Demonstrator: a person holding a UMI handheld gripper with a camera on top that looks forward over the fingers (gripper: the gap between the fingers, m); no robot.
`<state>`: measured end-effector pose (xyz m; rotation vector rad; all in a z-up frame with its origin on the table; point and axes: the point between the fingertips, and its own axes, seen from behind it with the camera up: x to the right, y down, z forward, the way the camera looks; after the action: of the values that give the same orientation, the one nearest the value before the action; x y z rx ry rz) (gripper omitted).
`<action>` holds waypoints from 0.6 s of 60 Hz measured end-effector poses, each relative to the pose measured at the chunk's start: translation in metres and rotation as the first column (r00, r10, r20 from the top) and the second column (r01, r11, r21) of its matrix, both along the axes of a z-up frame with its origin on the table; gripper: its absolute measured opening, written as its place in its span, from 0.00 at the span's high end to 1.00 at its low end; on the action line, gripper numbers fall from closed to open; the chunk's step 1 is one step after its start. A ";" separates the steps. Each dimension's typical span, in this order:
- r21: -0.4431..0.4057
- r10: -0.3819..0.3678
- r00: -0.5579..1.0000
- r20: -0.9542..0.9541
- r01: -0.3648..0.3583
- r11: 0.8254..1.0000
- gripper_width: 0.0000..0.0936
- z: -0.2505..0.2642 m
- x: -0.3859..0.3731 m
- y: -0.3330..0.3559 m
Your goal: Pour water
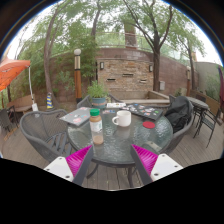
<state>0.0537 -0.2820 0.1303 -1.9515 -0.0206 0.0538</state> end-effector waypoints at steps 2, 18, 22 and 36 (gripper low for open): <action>0.003 0.022 1.000 0.015 -0.022 1.000 0.10 -0.003 -0.010 0.016; 0.101 0.053 0.999 -0.001 -0.053 0.993 0.11 -0.046 -0.152 0.170; 0.121 0.025 1.000 -0.006 -0.024 0.992 0.11 -0.050 -0.162 0.204; 0.141 0.024 0.999 0.029 -0.028 0.990 0.58 -0.059 -0.151 0.247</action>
<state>-0.0974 -0.0349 0.0717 -1.8104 -0.0660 0.0420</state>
